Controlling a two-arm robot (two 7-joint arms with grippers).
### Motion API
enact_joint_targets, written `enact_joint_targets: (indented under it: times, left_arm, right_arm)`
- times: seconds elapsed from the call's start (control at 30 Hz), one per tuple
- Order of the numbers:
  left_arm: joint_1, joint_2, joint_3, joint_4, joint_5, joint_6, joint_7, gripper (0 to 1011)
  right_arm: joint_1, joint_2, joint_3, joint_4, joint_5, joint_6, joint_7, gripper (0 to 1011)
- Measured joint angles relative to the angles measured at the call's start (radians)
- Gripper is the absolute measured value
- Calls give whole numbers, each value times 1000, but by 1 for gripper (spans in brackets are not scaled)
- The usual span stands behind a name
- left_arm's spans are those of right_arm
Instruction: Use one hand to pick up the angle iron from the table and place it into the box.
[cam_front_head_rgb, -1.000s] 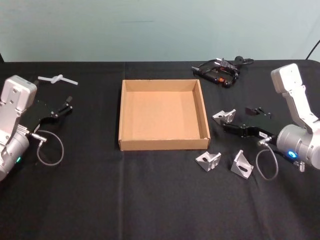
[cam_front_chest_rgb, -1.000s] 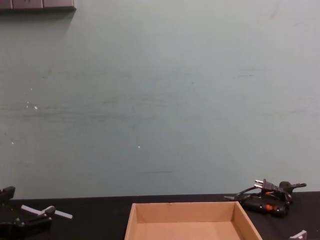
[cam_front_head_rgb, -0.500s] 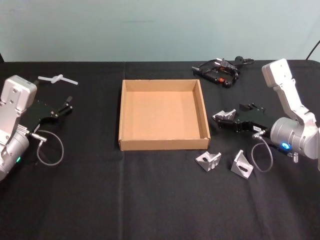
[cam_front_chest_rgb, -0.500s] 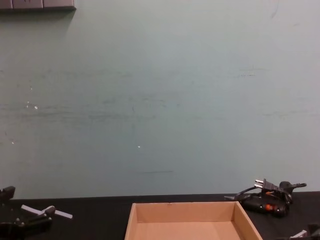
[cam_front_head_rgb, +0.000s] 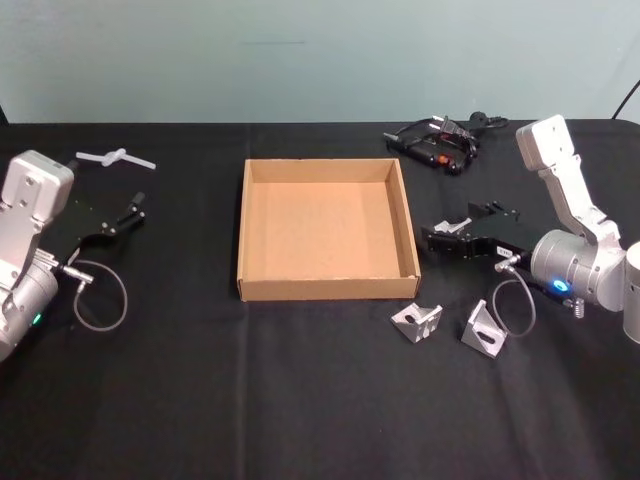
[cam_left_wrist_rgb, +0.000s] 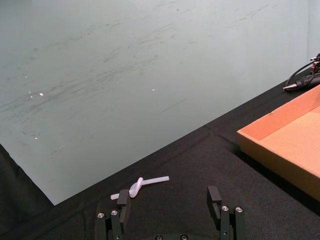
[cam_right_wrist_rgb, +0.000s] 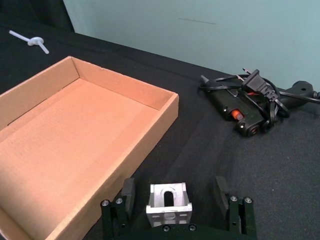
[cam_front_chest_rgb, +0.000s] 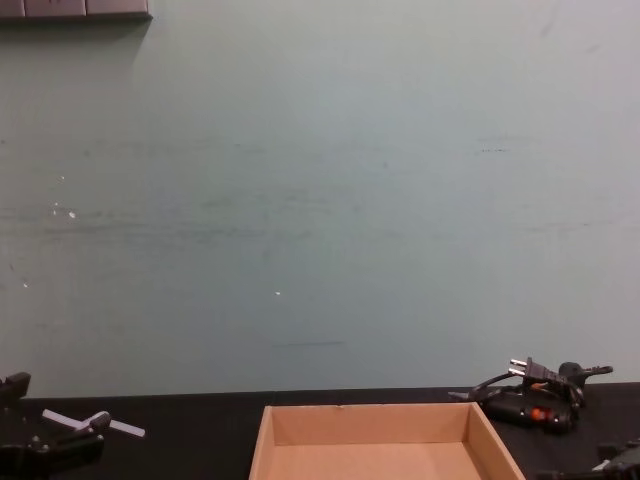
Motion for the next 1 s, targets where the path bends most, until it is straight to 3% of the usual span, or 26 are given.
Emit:
enact_joint_targets:
  times: [0.53,0.67,1.0]
  left_arm:
    - [0,0,0,0,0,0,0,1005]
    - [0,0,0,0,0,0,0,1005]
    - [0,0,0,0,0,0,0,1005]
  right_arm:
    - [4,-7,6,14,-9,-11,9,996]
    - [4,-7,5,14,-9,-10,8,921]
    - [4,-6,4,13,-8,-10,8,626]
